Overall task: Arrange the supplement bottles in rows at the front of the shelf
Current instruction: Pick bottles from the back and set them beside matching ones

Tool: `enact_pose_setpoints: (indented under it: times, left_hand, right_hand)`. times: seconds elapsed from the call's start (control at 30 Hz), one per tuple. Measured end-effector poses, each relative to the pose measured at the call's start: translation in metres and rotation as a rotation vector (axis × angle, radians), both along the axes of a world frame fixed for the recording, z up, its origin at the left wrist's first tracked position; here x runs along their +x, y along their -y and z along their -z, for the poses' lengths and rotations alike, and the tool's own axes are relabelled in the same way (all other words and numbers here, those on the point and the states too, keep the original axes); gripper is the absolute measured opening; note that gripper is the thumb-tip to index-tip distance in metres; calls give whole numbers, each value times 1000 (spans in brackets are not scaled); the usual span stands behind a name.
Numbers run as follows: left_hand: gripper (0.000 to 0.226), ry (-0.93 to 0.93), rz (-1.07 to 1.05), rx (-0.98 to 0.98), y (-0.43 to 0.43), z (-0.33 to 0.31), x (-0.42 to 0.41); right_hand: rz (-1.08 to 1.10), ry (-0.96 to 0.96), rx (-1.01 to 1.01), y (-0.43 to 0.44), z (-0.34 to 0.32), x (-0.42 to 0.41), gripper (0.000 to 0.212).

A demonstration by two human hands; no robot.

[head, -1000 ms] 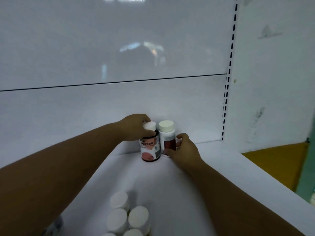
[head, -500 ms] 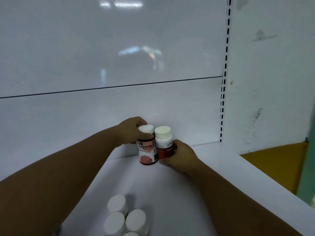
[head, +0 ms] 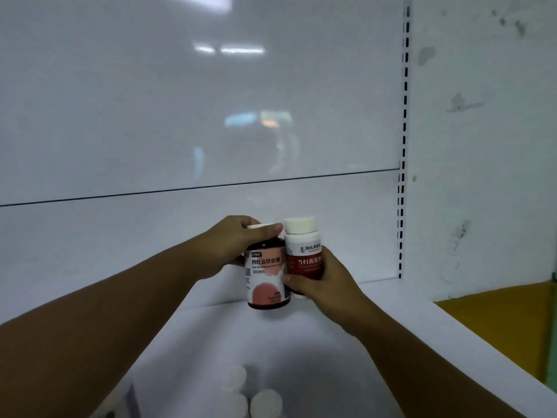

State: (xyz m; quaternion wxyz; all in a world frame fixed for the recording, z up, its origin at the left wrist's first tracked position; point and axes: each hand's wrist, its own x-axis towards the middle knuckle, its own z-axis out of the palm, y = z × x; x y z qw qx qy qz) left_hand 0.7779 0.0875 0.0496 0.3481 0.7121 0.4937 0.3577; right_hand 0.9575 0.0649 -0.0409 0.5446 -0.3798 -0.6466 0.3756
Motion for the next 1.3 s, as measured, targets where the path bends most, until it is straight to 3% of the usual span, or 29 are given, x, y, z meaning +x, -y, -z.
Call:
enact_pose_setpoints:
  times: [0.13,0.23,0.4,0.57,0.8,0.9,1.3]
  left_hand:
    - [61,-53,-50,116,32,-32,-26]
    - [71,-91,-84,161,60,-56,-64]
    - [79,-113,-143,230,118,-87,-149]
    - [63,-93,-308,317,187,-105,-258]
    - [55,-103,-499,370,272,-104,-393]
    - [56,-70,-534,352,295,-97,-437]
    - [42,-146,-615,354,279,-101,-553]
  right_hand:
    - [-141,-66,30,23,-34,-25,45]
    - [-311,-136,-70,43,-65,-54,40]
    - [-389,-44,5,80,-113,-125,53]
    - [-527,55,95,122,-142,-234,67]
    - [-510,36,90,181,-147,-399,37]
    - [-490,74,102,199,-148,-448,37]
    - [-585,228,195,168,-174,-547,21]
